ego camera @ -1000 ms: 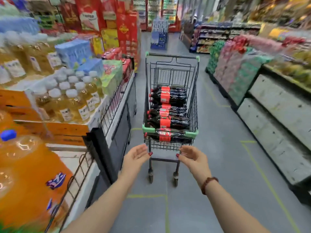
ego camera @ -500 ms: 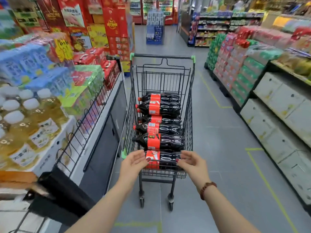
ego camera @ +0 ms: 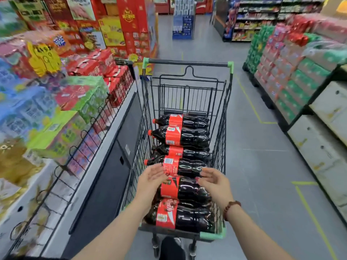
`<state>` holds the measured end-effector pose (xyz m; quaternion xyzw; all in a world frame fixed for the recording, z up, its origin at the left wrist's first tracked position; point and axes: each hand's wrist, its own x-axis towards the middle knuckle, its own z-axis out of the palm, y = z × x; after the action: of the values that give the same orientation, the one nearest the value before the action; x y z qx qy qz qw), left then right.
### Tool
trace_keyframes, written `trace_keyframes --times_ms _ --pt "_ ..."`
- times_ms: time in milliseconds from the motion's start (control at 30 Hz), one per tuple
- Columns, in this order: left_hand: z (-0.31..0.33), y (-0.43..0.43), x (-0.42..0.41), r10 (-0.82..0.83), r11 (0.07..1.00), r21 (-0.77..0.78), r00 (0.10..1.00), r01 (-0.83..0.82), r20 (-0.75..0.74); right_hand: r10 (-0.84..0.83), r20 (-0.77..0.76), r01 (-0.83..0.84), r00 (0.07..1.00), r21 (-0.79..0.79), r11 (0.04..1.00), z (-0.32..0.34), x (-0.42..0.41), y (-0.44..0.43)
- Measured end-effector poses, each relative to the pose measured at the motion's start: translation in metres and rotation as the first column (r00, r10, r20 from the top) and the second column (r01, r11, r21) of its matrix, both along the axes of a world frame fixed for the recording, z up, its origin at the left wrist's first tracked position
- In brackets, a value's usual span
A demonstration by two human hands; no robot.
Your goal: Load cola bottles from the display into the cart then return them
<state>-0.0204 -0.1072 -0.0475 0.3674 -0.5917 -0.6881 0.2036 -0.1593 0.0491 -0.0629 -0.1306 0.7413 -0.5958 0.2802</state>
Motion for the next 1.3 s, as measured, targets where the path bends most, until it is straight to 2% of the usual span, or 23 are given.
trace_keyframes --times_ms 367,533,600,700,867,1000,1100,1300 --pt "-0.081 -0.154 -0.136 -0.047 0.972 0.233 0.972 -0.008 0.229 0.060 -0.069 -0.046 0.996 0.193 0.980 -0.022 -0.146 -0.127" --pt "-0.118 -0.191 -0.183 -0.021 0.903 0.422 0.972 -0.082 0.234 -0.028 -0.091 0.051 0.995 0.262 0.964 -0.055 -0.199 -0.158" --pt "-0.131 -0.196 -0.198 0.011 0.880 0.457 0.967 -0.130 0.254 -0.045 -0.141 0.091 0.989 0.339 0.936 -0.075 -0.216 -0.160" --pt "-0.142 -0.202 -0.216 0.051 0.862 0.477 0.966 -0.171 0.253 0.009 -0.107 0.038 0.994 0.433 0.900 -0.095 -0.236 -0.159" --pt "-0.160 -0.210 -0.229 0.180 0.812 0.531 0.970 -0.240 0.164 -0.053 0.152 0.007 0.987 0.290 0.957 -0.113 -0.255 -0.162" --pt "-0.167 -0.210 -0.233 0.169 0.774 0.610 0.984 -0.170 0.059 -0.123 0.307 0.044 0.944 0.251 0.967 -0.126 -0.262 -0.164" --pt "-0.171 -0.213 -0.234 0.185 0.772 0.613 0.982 -0.170 0.039 -0.120 0.369 0.043 0.922 0.209 0.977 -0.129 -0.259 -0.163" --pt "-0.164 -0.208 -0.226 0.173 0.777 0.612 0.985 -0.149 0.021 -0.158 0.393 0.106 0.906 0.151 0.983 -0.121 -0.250 -0.155"
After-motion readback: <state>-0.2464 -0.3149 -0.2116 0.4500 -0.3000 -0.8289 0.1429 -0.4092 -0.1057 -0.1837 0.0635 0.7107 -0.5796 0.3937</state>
